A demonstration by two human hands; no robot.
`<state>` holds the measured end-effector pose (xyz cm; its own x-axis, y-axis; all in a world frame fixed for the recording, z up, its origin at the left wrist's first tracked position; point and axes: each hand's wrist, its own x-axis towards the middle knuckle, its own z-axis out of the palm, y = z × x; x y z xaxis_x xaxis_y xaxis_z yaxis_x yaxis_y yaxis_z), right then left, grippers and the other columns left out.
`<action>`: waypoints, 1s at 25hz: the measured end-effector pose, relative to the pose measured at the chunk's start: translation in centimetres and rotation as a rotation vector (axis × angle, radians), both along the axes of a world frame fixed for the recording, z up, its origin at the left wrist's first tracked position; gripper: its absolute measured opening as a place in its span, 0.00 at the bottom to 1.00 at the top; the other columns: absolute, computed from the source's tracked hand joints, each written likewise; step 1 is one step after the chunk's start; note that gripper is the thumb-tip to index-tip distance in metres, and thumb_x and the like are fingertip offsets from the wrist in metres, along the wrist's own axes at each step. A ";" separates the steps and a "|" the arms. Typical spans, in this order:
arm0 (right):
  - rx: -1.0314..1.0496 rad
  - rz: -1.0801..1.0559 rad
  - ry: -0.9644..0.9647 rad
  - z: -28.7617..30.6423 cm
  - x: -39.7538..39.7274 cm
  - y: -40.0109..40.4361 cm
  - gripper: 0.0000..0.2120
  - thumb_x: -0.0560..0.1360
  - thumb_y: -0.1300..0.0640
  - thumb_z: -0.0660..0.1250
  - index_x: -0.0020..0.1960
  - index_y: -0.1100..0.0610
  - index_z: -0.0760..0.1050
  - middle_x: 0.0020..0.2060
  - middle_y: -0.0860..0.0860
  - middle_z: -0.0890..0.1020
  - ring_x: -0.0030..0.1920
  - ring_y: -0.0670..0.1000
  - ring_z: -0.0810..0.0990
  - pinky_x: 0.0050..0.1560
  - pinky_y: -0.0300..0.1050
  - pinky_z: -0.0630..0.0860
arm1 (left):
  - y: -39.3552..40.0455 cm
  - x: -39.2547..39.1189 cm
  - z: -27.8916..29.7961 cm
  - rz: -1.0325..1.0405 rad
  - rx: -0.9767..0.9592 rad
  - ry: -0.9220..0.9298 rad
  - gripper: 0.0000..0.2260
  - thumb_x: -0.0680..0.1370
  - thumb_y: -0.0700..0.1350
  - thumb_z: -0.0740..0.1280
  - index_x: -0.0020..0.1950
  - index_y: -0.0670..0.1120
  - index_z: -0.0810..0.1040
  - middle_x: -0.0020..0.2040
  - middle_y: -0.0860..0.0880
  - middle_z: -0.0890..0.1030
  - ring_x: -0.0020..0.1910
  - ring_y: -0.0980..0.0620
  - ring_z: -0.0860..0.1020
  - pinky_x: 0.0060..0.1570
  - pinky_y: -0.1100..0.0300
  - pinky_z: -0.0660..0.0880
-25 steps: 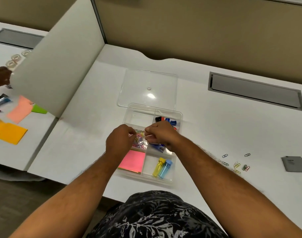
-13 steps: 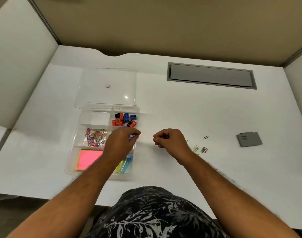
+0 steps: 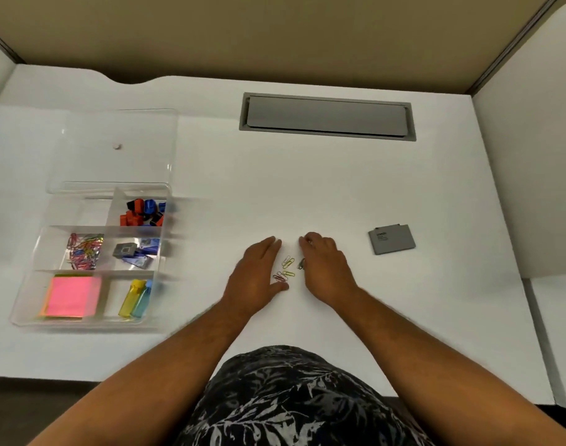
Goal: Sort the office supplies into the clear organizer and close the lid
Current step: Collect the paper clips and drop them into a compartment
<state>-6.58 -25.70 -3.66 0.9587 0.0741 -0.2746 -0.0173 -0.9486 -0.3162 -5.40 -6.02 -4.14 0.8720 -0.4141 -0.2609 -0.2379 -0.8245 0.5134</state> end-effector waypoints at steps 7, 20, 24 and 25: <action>0.281 -0.046 -0.031 -0.6 -1.1 -1.9 0.24 0.75 0.55 0.73 0.71 0.55 0.75 0.61 0.50 0.74 0.60 0.53 0.75 0.60 0.51 0.78 | -1.4 1.5 0.0 0.193 0.011 -0.025 0.23 0.75 0.52 0.75 0.69 0.53 0.78 0.64 0.55 0.74 0.64 0.52 0.71 0.53 0.59 0.72; 0.223 0.045 0.035 -0.6 0.6 1.2 0.04 0.76 0.56 0.71 0.49 0.56 0.81 0.45 0.52 0.77 0.45 0.54 0.77 0.44 0.52 0.75 | -3.0 1.8 1.0 0.223 0.020 0.042 0.08 0.74 0.42 0.70 0.48 0.51 0.87 0.44 0.53 0.85 0.45 0.52 0.81 0.45 0.58 0.76; 0.098 0.087 0.078 0.0 1.7 1.9 0.02 0.75 0.62 0.66 0.43 0.59 0.76 0.41 0.53 0.76 0.43 0.57 0.77 0.42 0.53 0.75 | -2.4 2.1 1.1 0.269 -0.004 0.117 0.07 0.70 0.42 0.72 0.45 0.51 0.87 0.40 0.54 0.85 0.42 0.54 0.81 0.40 0.63 0.71; 0.068 0.110 0.084 0.3 1.9 2.2 0.03 0.74 0.64 0.65 0.42 0.59 0.74 0.41 0.54 0.74 0.42 0.57 0.77 0.40 0.52 0.72 | -2.1 2.0 1.1 0.287 -0.026 0.133 0.07 0.70 0.41 0.72 0.44 0.51 0.87 0.39 0.54 0.85 0.41 0.55 0.81 0.40 0.64 0.71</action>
<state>-4.72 -23.52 -3.41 0.9176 0.1988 -0.3442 0.0566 -0.9225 -0.3817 -3.35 -8.17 -3.01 0.9134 -0.1639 -0.3727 0.0731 -0.8345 0.5462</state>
